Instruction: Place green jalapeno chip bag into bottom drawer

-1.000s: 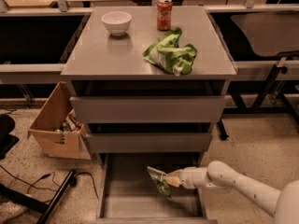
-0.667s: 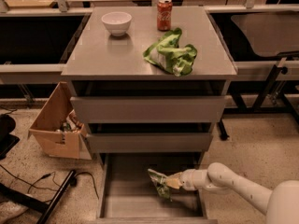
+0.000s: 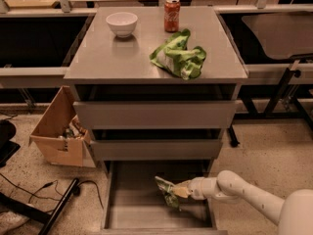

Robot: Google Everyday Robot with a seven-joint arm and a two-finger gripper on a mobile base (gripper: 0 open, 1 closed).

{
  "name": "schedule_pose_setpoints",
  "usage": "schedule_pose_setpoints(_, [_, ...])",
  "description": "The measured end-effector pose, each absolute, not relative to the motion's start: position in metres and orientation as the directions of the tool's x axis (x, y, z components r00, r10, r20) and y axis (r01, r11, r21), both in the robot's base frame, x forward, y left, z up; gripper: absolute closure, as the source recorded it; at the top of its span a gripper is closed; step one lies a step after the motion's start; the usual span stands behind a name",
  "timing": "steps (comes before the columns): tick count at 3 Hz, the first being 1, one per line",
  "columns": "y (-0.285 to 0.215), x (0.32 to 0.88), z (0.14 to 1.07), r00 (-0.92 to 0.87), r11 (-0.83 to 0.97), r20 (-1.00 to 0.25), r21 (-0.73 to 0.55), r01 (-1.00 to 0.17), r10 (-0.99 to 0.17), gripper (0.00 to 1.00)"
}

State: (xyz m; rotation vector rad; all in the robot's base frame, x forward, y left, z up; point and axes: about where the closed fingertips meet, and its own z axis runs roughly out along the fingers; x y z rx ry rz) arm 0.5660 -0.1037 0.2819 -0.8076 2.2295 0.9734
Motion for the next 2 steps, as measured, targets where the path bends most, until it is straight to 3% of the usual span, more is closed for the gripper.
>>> schedule_pose_setpoints(1, [-0.1036,0.5660,0.2819,-0.655,0.553,-0.695,0.435,-0.711,-0.296,0.19])
schedule_pose_setpoints(2, [-0.1036,0.5660,0.2819,-0.655,0.553,-0.695,0.435,-0.711,-0.296,0.00])
